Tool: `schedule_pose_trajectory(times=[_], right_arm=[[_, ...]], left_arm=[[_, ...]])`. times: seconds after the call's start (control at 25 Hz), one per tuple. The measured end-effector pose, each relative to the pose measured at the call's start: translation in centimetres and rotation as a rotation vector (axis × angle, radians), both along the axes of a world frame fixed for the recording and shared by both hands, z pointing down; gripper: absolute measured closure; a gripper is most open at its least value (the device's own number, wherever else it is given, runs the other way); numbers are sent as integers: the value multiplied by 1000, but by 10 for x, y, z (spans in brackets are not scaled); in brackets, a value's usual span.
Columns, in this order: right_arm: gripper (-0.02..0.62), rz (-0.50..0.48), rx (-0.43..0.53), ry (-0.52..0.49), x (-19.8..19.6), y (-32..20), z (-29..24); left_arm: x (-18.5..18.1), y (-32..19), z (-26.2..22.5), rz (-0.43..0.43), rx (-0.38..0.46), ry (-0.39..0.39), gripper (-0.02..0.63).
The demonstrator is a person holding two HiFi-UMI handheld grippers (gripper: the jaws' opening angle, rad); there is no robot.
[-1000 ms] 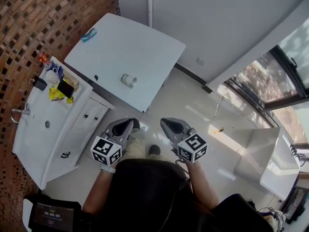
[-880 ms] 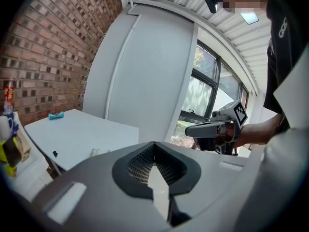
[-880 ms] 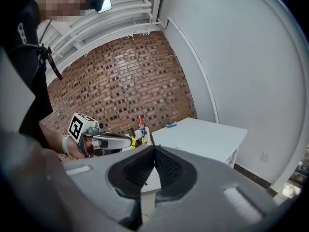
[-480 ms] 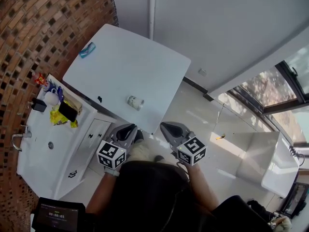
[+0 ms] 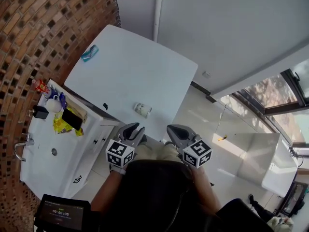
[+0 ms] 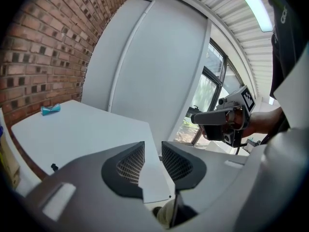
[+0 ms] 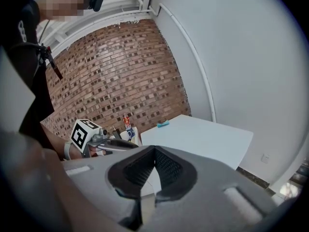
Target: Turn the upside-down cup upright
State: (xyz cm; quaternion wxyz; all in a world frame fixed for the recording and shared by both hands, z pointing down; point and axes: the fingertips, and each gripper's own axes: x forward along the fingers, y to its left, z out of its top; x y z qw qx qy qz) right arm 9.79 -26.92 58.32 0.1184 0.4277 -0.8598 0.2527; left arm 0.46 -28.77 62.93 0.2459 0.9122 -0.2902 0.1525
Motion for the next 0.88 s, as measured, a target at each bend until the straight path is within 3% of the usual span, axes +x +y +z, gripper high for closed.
schedule_pose_trajectory(times=[0.4, 0.64, 0.88], right_arm=[[603, -61, -13, 1, 23, -21, 6], [603, -34, -18, 1, 48, -27, 6], [603, 0, -31, 9, 62, -21, 10]], left_arm=[[3, -31, 51, -65, -44, -120, 349], [12, -47, 83, -63, -69, -200, 266], [1, -58, 118, -17, -44, -366, 185]])
